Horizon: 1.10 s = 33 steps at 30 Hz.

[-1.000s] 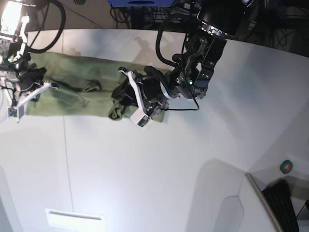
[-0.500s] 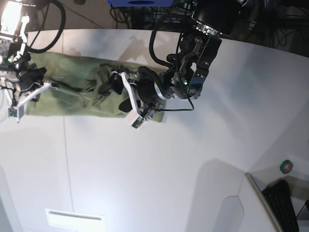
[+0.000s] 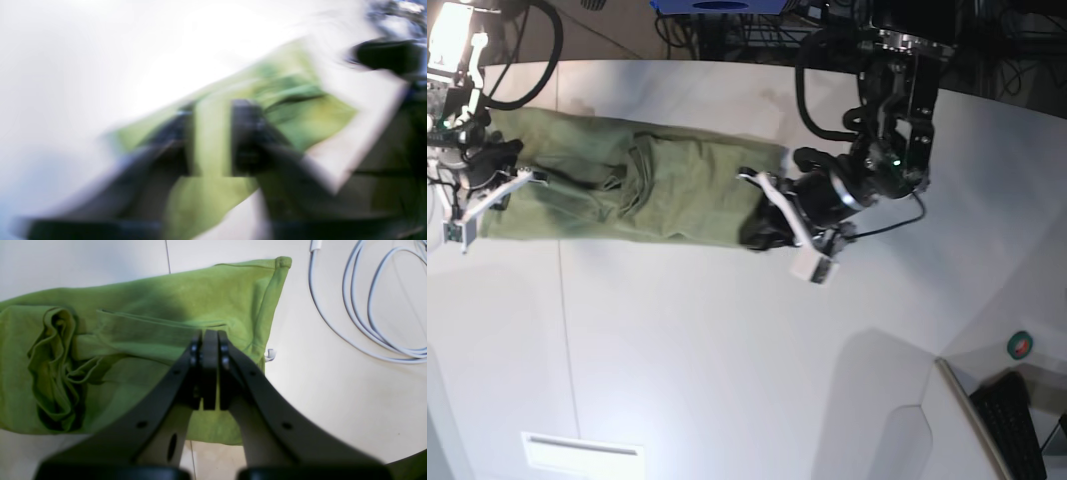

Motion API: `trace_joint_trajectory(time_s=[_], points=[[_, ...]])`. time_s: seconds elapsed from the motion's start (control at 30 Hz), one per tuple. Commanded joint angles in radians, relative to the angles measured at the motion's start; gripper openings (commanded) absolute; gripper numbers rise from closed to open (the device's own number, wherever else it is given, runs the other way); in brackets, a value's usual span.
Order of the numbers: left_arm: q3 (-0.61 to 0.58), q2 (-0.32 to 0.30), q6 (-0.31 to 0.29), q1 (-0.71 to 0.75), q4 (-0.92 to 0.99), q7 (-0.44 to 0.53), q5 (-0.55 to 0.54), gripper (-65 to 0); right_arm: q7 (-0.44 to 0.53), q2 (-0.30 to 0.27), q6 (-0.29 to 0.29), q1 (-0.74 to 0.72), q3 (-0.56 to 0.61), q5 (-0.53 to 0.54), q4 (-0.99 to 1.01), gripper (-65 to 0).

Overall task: Layout the t-shirt on the table in an organized manner, then fold the t-shirt properly
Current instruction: 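Release the folded end and raise the left gripper, then carry the right gripper's held end over toward the folded middle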

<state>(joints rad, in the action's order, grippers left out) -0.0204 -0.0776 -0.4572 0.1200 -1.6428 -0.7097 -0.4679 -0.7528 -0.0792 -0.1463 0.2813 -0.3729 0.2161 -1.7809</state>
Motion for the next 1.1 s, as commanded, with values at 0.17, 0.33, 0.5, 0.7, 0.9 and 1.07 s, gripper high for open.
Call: trace_joint_trajectory(time_s=[0.17, 0.33, 0.5, 0.7, 0.9, 1.07], points=[[0.385, 0.008, -0.047, 0.096, -0.02, 0.023, -0.022, -65.0, 0.019, -0.006, -0.002, -0.001, 0.024, 0.003, -0.038, -65.0], [0.633, 0.012, -0.239, 0.16, -0.018, 0.023, -0.022, -65.0, 0.019, -0.009, -0.002, -0.015, 0.194, 0.003, -0.052, -65.0], [0.767, 0.012, -0.241, 0.163, 0.057, 0.023, -0.022, -65.0, -0.018, -0.018, -0.002, -0.081, 0.421, 0.001, -0.043, -65.0], [0.801, 0.014, -0.241, 0.171, 0.072, 0.023, -0.022, -65.0, -0.124, -0.008, 0.0, -0.218, 0.69, 0.003, 0.02, -65.0], [0.802, 0.012, -0.241, 0.177, 0.065, 0.023, -0.022, -65.0, -0.123, 0.011, 0.001, -0.251, 0.797, 0.003, 0.128, -65.0], [0.802, 0.011, -0.241, 0.177, 0.066, 0.023, -0.022, -65.0, -0.119, 0.034, 0.001, -0.271, 0.789, 0.003, 0.241, -65.0]])
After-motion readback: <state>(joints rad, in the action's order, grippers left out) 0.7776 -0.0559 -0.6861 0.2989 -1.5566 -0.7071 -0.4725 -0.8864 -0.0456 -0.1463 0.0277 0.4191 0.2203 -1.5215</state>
